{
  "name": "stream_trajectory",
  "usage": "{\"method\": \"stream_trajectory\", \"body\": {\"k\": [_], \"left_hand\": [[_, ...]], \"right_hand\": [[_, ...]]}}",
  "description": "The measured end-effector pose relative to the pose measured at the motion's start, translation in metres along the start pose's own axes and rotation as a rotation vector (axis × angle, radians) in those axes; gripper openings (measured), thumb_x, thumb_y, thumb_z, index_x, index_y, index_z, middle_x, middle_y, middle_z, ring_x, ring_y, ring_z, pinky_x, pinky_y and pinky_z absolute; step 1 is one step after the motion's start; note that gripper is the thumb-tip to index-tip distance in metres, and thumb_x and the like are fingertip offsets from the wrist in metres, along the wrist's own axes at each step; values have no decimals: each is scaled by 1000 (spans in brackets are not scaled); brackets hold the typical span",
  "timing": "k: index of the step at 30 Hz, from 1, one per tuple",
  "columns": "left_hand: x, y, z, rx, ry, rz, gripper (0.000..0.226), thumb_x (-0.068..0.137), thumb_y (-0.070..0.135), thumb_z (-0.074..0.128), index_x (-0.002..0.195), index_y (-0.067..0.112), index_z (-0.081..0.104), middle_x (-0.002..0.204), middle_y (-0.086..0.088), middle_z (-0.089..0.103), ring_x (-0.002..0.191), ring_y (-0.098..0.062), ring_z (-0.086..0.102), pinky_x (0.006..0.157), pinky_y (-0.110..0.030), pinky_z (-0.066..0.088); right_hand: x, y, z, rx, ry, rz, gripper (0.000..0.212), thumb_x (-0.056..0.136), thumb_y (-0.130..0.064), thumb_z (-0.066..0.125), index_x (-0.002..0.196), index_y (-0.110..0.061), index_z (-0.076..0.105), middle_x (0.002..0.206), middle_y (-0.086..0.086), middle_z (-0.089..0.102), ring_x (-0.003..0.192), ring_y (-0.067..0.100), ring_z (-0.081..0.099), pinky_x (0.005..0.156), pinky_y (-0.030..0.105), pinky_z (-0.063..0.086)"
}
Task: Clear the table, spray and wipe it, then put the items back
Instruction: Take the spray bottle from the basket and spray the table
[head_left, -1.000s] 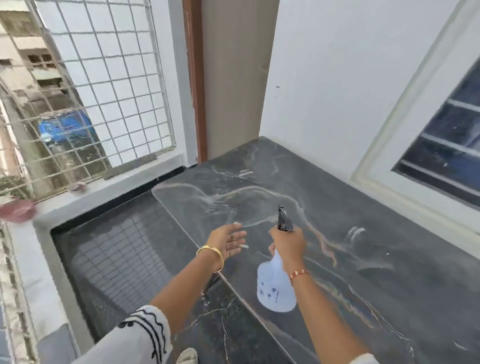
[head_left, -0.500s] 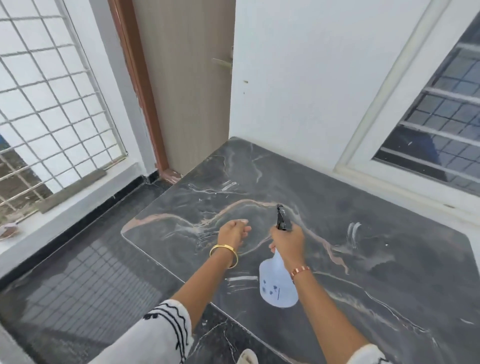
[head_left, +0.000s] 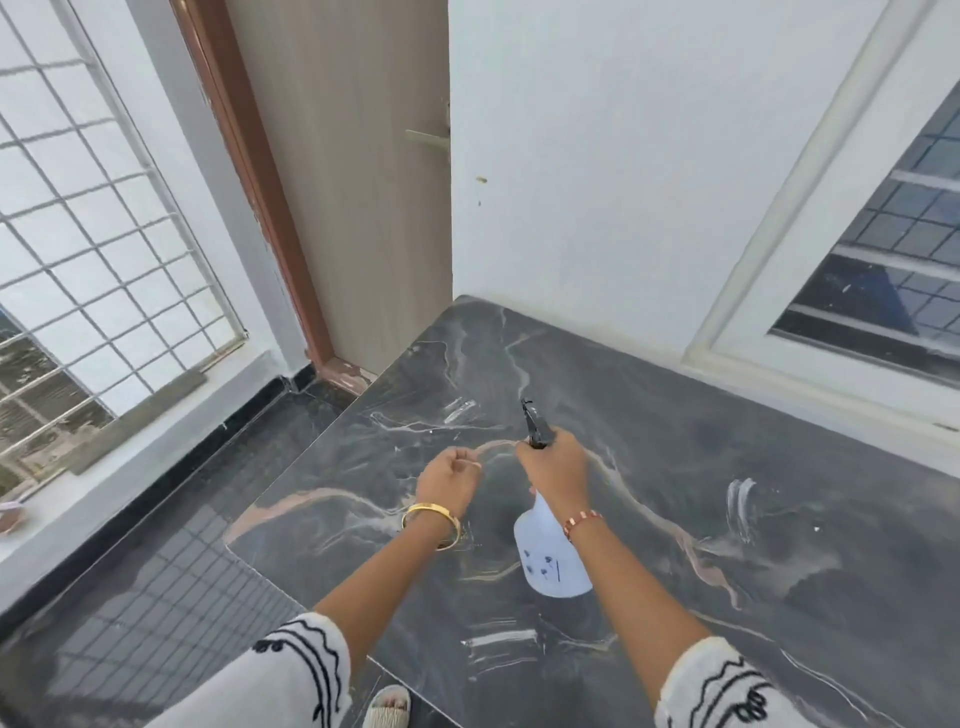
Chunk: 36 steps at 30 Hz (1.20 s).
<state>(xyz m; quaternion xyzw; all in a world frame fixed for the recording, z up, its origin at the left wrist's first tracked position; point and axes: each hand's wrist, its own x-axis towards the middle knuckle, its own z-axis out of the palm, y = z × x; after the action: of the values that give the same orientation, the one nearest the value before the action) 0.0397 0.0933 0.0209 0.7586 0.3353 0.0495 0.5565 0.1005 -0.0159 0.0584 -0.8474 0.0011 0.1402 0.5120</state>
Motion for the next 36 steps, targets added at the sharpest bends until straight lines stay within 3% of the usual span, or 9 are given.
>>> {"method": "stream_trajectory", "body": {"k": [4, 8, 16, 23, 30, 33, 36], "left_hand": [[30, -2, -19, 308, -90, 123, 28, 88, 15, 53, 116, 13, 56, 120, -7, 60, 114, -23, 54, 97, -30, 39], [53, -13, -36, 393, -131, 172, 33, 87, 17, 54, 120, 14, 55, 130, -5, 55, 123, -22, 48, 107, -33, 34], [78, -21, -41, 383, -182, 214, 32, 87, 17, 55, 119, 12, 55, 128, -8, 56, 121, -24, 50, 107, -37, 37], [82, -25, -36, 364, -213, 232, 30, 87, 16, 56, 116, 12, 56, 127, -7, 57, 121, -23, 50, 106, -35, 38], [85, -23, -30, 344, -216, 234, 30, 87, 16, 55, 117, 13, 56, 127, -5, 57, 122, -22, 48, 107, -33, 37], [85, -21, -27, 329, -219, 230, 31, 88, 15, 54, 119, 12, 55, 127, -6, 57, 123, -21, 48, 107, -32, 36], [83, -21, -24, 325, -223, 234, 30, 87, 14, 54, 118, 13, 55, 127, -5, 57, 123, -20, 48, 108, -33, 36]], "right_hand": [[8, -4, 13, -91, 40, 14, 35, 79, -19, 61, 51, -22, 39, 48, -4, 43, 52, 22, 44, 55, 29, 38], [9, -7, 24, -244, 46, -11, 37, 83, -24, 60, 52, -18, 41, 50, -1, 44, 52, 18, 42, 48, 26, 31], [16, -8, 29, -354, 136, 81, 38, 83, -29, 58, 50, -17, 43, 48, -1, 46, 48, 16, 43, 47, 24, 31], [16, 0, 26, -216, 182, 108, 40, 79, -26, 63, 52, -18, 35, 47, -3, 38, 47, 16, 35, 49, 27, 27], [9, 19, 31, -395, 7, 152, 15, 77, -21, 62, 70, -10, 55, 65, 6, 57, 61, 26, 55, 63, 33, 50], [10, 19, 29, -369, -2, 156, 19, 77, -21, 62, 66, -11, 51, 66, 9, 59, 67, 35, 65, 66, 39, 57], [11, 17, 25, -340, 26, 151, 28, 77, -22, 64, 56, -16, 46, 57, 5, 54, 61, 33, 61, 65, 39, 55]]}}
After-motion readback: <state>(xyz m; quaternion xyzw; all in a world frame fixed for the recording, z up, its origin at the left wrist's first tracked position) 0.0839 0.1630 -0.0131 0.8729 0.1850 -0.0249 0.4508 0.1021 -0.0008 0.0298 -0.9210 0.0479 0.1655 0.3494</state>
